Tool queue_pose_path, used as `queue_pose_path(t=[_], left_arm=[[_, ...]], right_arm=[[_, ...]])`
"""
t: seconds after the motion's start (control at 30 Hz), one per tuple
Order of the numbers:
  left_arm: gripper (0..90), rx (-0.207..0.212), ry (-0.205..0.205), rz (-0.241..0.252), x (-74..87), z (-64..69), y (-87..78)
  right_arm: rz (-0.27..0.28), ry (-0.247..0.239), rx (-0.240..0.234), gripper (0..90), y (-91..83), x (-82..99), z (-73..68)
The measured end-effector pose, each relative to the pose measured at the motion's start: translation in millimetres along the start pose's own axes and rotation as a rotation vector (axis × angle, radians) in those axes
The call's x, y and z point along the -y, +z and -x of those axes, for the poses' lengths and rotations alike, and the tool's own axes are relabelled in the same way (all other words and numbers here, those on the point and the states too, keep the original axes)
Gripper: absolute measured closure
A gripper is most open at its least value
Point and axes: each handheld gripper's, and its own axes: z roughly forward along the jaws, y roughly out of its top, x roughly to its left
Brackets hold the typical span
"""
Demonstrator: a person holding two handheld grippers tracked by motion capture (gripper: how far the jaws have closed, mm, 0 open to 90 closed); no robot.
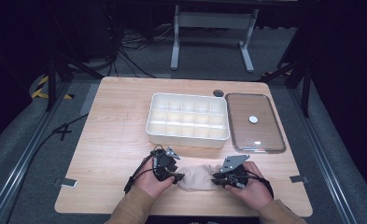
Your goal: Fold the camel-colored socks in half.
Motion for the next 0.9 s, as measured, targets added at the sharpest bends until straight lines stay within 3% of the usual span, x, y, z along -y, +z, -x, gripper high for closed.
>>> queue_pose_path(t=[0.2,0.4,0.67,0.73,0.9], left_arm=[[50.5,-0.04,0.03,-0.021,-2.1,5.0,8.0],[50.6,-0.084,0.103,-0.042,-3.8,12.9,10.2],[57.8,-0.072,0.124,-0.032,-1.9,20.7,11.9],[63.2,-0.061,0.14,-0.035,-2.4,21.4,11.7],[75.2,-0.023,0.132,-0.025,-1.8,19.9,12.3]], right_arm=[[0.008,0.008,-0.003,75.8,-0.5,1.5,-1.1],[0.009,0.007,-0.001,75.2,-1.1,2.3,-2.3],[0.014,0.015,0.002,73.6,-1.4,3.1,-2.8],[0.014,0.015,0.001,73.5,-1.3,3.0,-2.9],[0.009,0.023,-0.001,70.6,-4.0,3.1,-2.9]])
